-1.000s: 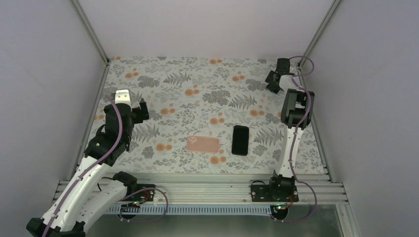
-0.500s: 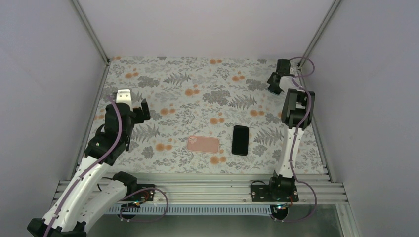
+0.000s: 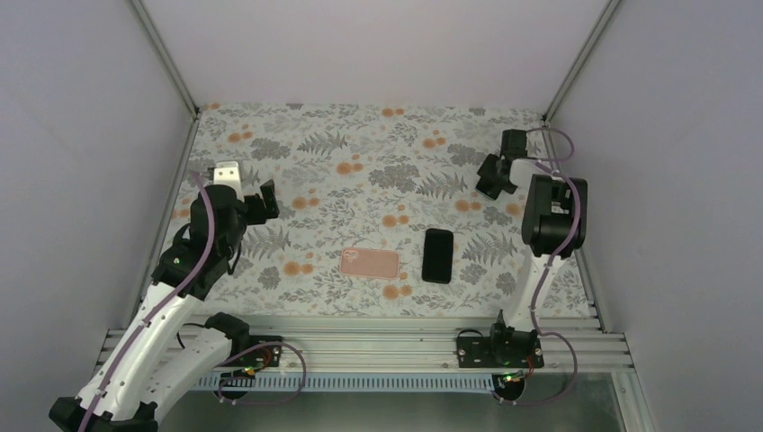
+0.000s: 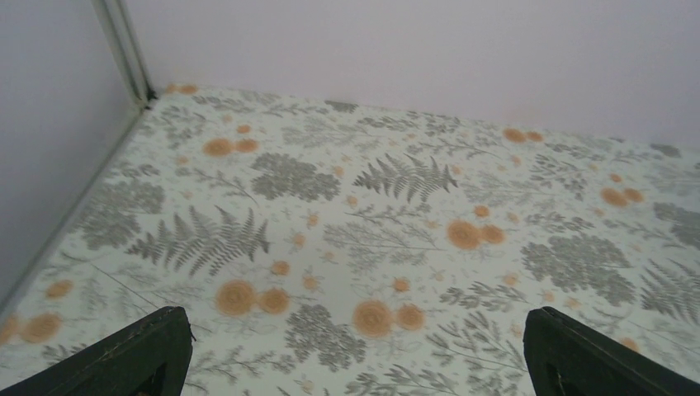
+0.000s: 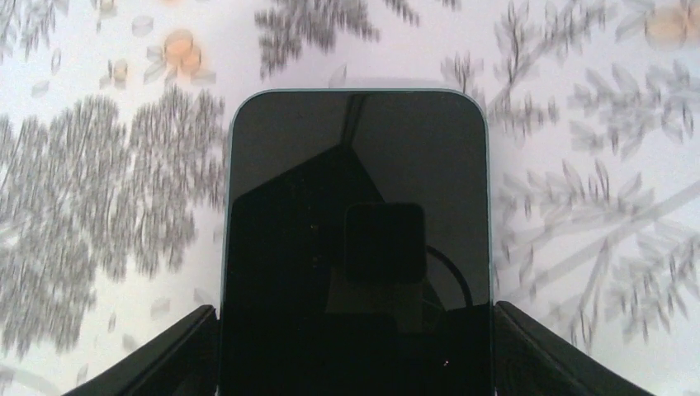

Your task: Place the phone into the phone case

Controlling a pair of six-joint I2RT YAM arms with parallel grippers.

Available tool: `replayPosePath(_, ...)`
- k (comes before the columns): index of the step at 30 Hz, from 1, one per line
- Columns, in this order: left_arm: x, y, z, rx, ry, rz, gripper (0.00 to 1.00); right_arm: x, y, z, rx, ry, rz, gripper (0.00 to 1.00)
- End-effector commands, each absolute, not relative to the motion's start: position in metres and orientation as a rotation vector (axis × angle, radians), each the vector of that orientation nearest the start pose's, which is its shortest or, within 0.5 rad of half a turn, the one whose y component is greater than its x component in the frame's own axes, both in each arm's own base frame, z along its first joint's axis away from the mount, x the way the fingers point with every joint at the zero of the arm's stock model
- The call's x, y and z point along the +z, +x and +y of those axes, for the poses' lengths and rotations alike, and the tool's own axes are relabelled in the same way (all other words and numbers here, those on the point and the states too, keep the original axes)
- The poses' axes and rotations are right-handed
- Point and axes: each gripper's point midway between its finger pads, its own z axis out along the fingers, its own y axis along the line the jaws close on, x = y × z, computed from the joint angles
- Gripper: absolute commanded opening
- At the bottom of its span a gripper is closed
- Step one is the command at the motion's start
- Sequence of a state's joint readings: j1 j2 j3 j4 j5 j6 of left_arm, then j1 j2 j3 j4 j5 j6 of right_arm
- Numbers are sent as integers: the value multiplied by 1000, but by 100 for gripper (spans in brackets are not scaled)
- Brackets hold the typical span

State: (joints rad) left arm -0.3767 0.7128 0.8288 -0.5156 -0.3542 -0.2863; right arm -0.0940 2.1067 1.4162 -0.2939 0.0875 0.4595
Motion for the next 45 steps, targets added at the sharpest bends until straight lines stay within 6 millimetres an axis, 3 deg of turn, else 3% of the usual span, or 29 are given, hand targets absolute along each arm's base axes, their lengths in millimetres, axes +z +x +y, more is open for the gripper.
replayPosePath(1,283,273,-60,-246,-177,1962,100,49,499,-38,183,715,2398,64)
replayPosePath(14,262,270,-106,-602,-190,2013,100,97,441,34,502,583,2294,62)
replayPosePath(22,246,266,-140,-786,-167,2017,100,112,400,85,724,496,2228,59)
replayPosePath(33,216,259,-190,-801,-199,2064,100,147,361,147,954,428,2139,58)
replayPosePath(45,236,241,-282,-734,14,1965,100,187,327,176,1138,399,2039,58)
